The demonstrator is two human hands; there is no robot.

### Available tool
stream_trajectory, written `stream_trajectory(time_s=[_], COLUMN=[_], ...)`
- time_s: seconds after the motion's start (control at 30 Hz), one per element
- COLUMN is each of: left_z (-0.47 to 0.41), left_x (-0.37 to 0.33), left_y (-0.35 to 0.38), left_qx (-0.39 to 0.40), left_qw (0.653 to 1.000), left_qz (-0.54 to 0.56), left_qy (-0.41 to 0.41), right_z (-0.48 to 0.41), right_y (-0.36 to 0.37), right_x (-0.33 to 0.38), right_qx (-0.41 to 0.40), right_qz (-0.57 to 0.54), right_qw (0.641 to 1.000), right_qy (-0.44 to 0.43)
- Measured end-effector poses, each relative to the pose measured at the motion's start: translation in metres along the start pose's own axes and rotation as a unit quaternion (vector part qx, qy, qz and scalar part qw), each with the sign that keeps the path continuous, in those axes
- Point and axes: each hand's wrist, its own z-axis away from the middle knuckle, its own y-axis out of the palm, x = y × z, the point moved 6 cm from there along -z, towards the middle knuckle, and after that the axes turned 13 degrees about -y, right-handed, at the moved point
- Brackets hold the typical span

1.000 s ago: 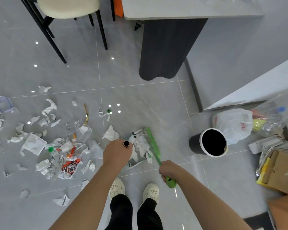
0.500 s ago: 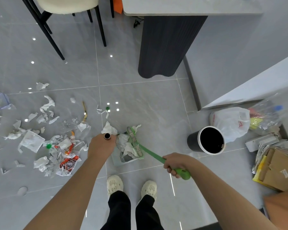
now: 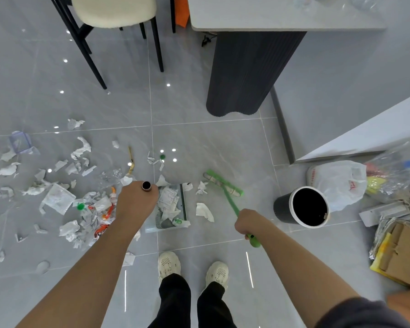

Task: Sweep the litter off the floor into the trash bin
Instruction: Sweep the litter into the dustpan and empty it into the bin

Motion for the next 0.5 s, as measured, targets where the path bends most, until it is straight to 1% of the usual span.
stream_trajectory(time_s=[0.1, 0.27, 0.4, 0.5], left_z=[-0.005, -0.004, -0.002, -0.003], left_x=[0.009, 0.009, 0.002, -0.006], left_y=[-0.003, -0.008, -0.005, 0.005], left_qx=[-0.015, -0.036, -0.025, -0.003], left_qw=[1.0, 0.999, 0.999, 1.0], left_qz=[-0.013, -0.037, -0.028, -0.013], left_qy=[-0.005, 0.01, 0.013, 0.011], right_z=[-0.017, -0.015, -0.002, 0.007], right_y=[0.009, 0.019, 0.006, -0.006], right_x=[0.008, 0.0, -0.024, -0.044], right_qx=[-0.019, -0.008, -0.013, -0.001], right_qz=[0.029, 0.167, 0.243, 0.241], right_qw=[0.999, 0.984, 0.969, 0.97], right_qy=[-0.021, -0.059, -0.043, -0.02])
